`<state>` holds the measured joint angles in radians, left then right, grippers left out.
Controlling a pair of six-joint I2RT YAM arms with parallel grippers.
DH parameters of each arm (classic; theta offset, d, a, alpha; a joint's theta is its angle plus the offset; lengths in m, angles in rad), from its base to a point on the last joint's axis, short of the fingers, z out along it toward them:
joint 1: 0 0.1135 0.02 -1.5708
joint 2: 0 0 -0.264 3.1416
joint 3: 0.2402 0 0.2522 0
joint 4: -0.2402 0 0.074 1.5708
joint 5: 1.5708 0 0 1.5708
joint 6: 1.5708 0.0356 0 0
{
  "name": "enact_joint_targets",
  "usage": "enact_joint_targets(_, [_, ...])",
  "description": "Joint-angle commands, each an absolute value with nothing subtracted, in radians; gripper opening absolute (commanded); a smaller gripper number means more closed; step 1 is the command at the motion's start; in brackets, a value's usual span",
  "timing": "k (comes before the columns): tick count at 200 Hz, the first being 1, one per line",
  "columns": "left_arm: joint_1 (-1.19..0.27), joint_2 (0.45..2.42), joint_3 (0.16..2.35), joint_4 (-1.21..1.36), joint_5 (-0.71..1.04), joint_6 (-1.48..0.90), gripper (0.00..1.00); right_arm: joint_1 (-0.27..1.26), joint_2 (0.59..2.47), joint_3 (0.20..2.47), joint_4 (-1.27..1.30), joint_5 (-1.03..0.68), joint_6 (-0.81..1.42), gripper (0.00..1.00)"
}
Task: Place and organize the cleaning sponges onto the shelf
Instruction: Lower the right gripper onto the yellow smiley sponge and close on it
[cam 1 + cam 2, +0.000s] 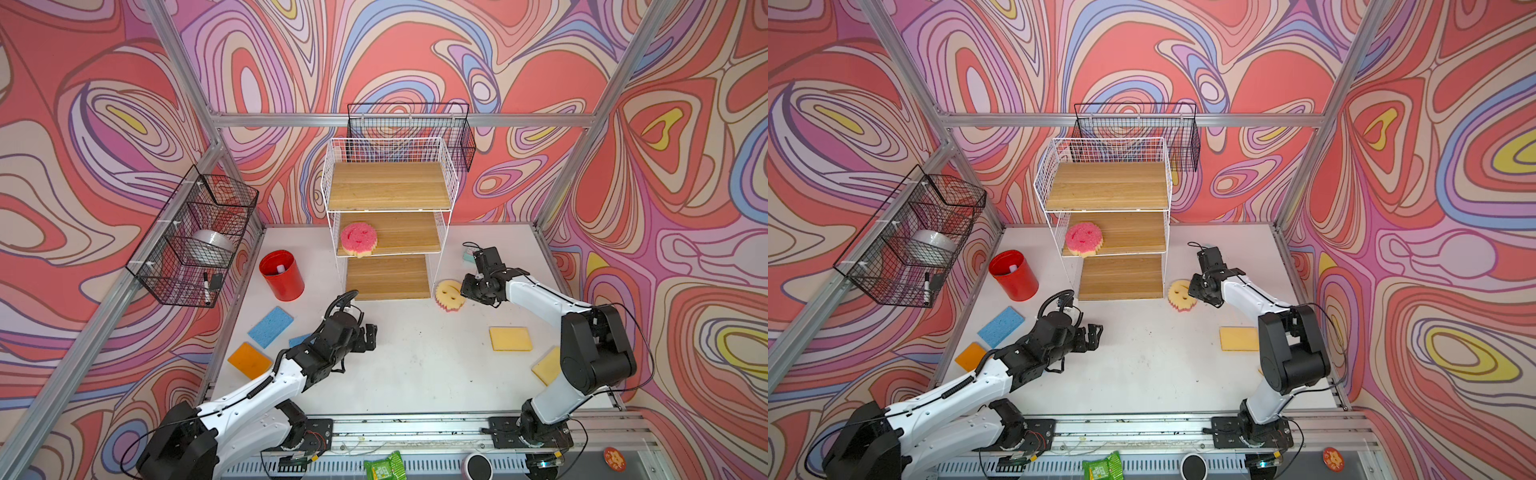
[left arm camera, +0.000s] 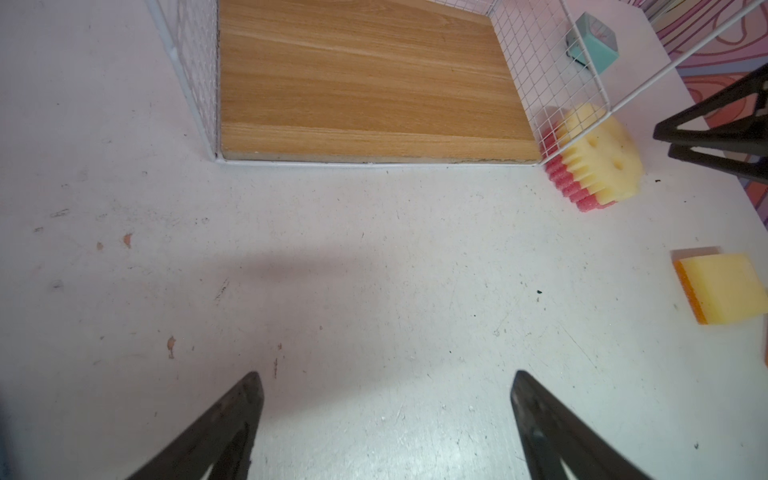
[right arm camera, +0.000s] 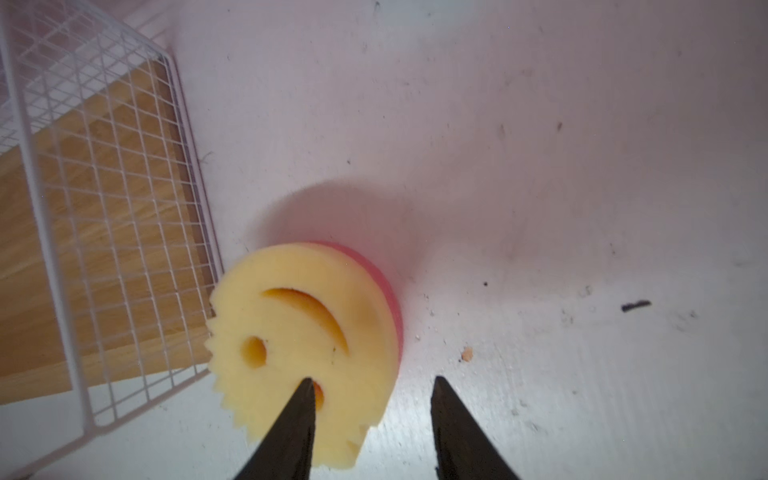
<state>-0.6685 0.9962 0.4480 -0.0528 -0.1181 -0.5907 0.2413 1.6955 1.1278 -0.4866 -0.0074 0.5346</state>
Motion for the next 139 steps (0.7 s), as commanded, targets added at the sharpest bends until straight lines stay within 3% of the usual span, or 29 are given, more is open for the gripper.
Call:
enact_joint_targets(1, [-0.669, 0.976, 0.44, -0.036, -0.111, -0.567, 0.93, 0.239, 1.741, 1.178, -0.503, 0.022, 0.507, 0.44])
enact_joint_targets(48, [-0.669, 0.977, 0.433, -0.031, -0.118, -0.558, 0.93, 0.24, 1.804, 1.21, -0.52, 0.051, 0.482, 0.38])
enact_joint_targets(139, [-0.669, 1.031, 0.431, 0.006, -0.121, -0.558, 0.93, 0.239, 1.861, 1.216, -0.512, 0.02, 0.471, 0.37])
